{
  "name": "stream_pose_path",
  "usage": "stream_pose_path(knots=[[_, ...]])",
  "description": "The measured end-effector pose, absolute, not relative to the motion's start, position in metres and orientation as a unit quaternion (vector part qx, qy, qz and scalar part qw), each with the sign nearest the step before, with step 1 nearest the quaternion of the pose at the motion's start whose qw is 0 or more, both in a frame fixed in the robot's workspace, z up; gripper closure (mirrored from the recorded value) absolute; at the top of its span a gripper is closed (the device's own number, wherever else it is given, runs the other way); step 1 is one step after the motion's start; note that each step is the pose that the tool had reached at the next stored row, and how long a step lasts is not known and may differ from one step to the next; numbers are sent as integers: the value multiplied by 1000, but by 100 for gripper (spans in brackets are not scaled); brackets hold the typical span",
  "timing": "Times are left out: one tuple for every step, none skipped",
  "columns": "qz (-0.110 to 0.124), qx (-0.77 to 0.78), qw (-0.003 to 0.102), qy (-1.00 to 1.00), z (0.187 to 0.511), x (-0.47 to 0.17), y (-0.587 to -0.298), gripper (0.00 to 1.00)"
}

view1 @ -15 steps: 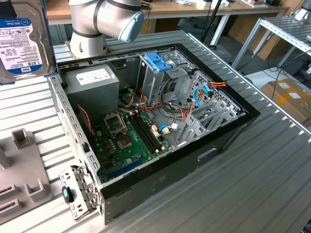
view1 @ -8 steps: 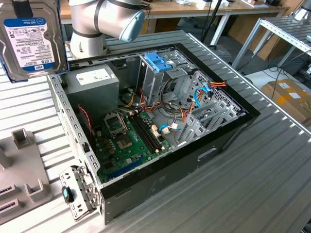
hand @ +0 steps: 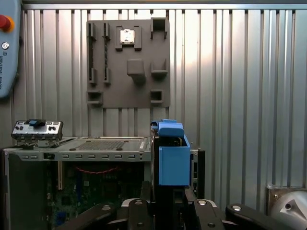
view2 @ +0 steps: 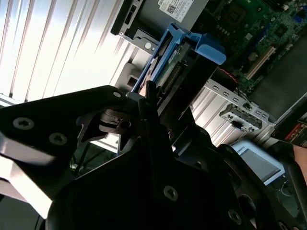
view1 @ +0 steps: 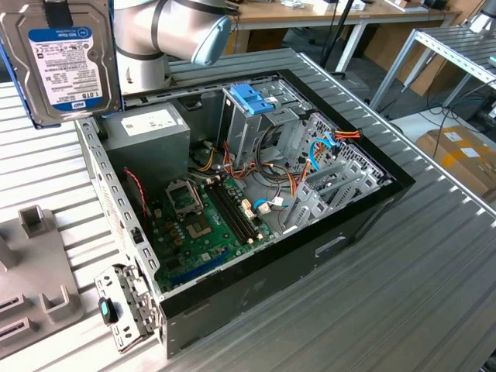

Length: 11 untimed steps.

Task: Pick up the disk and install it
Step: 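Pick up the disk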

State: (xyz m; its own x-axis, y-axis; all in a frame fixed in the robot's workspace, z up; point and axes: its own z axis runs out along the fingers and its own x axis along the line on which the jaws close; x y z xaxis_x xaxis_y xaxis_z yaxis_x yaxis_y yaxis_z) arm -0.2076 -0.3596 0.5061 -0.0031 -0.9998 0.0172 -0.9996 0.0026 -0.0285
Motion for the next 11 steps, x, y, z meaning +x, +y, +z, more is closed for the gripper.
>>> stream_pose_path(knots=[[-16,-706,4,708,506,-204,-360,65],[-16,-706,4,708,506,-202,-360,65],[-16,-706,4,708,506,-200,-360,65],[-16,-706,4,708,506,-196,-360,65],[-16,-706,4,708,506,-193,-360,65],[-16,-706,4,708,506,-190,-360,65],[-16,-706,4,708,506,-186,-360,65],[-16,-706,4,708,506,-184,-360,65],[-16,-706,4,708,506,-181,-360,65],[-16,-706,4,708,506,-177,-360,65],[-16,-706,4,708,506,-172,-360,65]])
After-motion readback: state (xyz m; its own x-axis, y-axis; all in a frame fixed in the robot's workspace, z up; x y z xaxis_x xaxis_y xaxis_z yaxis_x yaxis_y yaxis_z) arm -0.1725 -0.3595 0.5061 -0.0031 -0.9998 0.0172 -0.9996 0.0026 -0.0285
